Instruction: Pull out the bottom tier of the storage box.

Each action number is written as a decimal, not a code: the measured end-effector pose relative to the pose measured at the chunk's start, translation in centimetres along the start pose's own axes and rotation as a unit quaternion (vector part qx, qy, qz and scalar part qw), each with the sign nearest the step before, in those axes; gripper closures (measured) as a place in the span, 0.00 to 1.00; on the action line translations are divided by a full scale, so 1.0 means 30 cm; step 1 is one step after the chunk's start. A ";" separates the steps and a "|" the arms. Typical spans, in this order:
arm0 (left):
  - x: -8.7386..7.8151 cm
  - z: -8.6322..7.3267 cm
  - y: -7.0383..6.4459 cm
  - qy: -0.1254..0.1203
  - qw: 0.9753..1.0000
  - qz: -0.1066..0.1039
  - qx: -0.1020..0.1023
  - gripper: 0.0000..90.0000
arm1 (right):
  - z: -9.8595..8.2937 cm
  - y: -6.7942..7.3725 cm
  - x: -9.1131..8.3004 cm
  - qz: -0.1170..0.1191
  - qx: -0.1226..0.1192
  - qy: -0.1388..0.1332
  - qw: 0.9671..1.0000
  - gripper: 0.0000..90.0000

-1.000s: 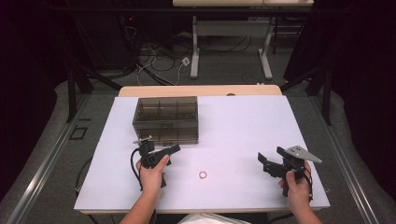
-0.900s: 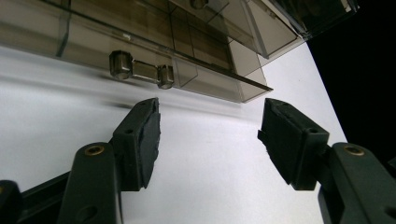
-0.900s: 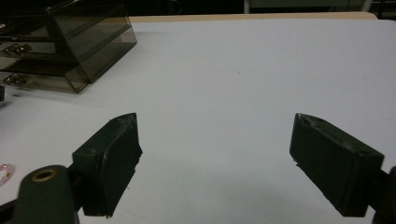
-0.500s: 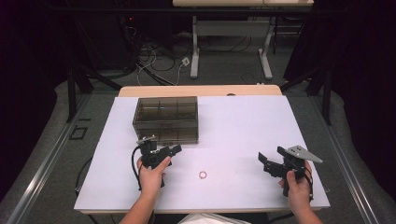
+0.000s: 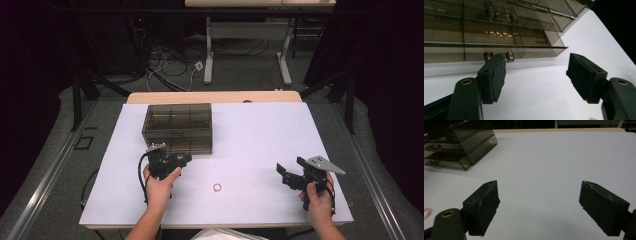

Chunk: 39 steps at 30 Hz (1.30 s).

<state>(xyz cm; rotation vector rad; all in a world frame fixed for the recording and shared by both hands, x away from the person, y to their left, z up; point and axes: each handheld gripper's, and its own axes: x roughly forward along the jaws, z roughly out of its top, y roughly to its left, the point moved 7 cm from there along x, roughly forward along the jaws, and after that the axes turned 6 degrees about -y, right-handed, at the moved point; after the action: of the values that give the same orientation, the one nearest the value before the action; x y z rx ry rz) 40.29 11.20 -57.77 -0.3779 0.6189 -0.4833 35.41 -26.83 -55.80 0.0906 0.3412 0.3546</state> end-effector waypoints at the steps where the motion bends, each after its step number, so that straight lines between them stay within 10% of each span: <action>1: -0.001 0.002 0.002 0.003 1.000 0.002 0.007 0.33 | 0.000 0.000 0.001 0.000 0.000 0.000 1.000 0.17; 19: -0.035 0.070 0.014 -0.012 0.997 0.035 0.067 0.18 | -0.005 -0.002 0.000 -0.005 -0.001 0.001 1.000 0.17; 39: -0.097 0.157 0.109 -0.024 0.991 0.074 0.110 0.27 | -0.016 0.008 -0.025 -0.004 -0.007 0.001 1.000 0.17</action>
<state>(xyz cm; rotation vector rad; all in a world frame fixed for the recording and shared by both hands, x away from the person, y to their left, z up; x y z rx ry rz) 42.21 16.34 -54.44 -0.1333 0.5372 -0.3936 34.52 -26.86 -55.97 0.0753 0.3412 0.3485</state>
